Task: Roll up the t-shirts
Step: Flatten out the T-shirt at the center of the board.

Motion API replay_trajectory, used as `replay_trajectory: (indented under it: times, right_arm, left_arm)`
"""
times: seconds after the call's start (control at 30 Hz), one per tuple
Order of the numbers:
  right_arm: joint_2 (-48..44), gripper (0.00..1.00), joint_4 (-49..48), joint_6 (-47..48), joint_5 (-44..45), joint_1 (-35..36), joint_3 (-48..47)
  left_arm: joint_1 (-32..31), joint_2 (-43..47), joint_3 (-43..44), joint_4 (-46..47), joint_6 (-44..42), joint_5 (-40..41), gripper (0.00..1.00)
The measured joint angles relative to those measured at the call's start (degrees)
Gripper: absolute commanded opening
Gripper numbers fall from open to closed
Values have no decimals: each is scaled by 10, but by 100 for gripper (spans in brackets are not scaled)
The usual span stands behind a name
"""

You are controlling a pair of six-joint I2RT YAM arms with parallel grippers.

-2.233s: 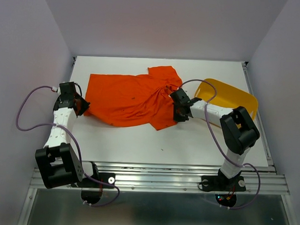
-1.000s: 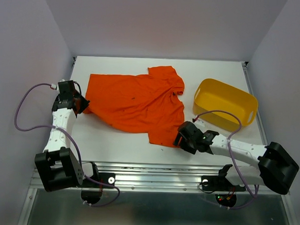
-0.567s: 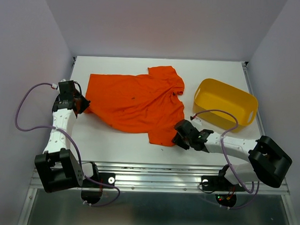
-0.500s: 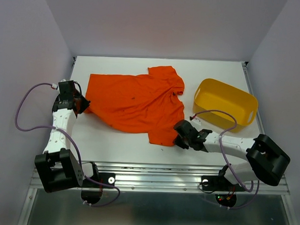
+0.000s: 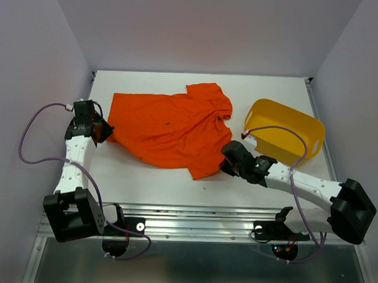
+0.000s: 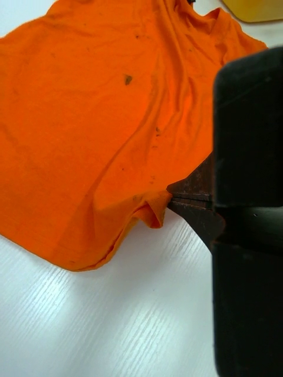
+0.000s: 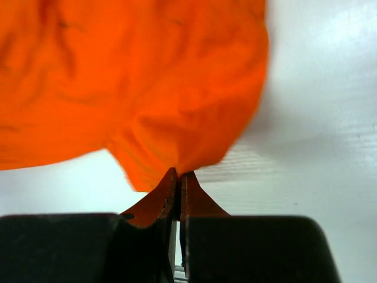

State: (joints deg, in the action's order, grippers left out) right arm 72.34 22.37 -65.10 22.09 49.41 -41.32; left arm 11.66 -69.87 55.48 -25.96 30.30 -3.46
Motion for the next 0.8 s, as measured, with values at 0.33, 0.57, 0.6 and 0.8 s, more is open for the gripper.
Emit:
replay_trajectory:
  times: [0.33,0.57,0.6,0.8]
  right_arm:
    - [-25,1,103,208,115,-35,-289]
    - [-8,1,129,335,173,-36,-490]
    - [-7,1,132,354,179,-36,-517]
    - [-10,1,149,426,190,-36,-629]
  left_arm:
    - [-5,2,164,-45,3,-37,0]
    - [-12,19,300,-54,-14,-37,0]
    - [-12,31,311,-56,-14,-38,0]
    - [-12,77,386,-59,-15,-54,0]
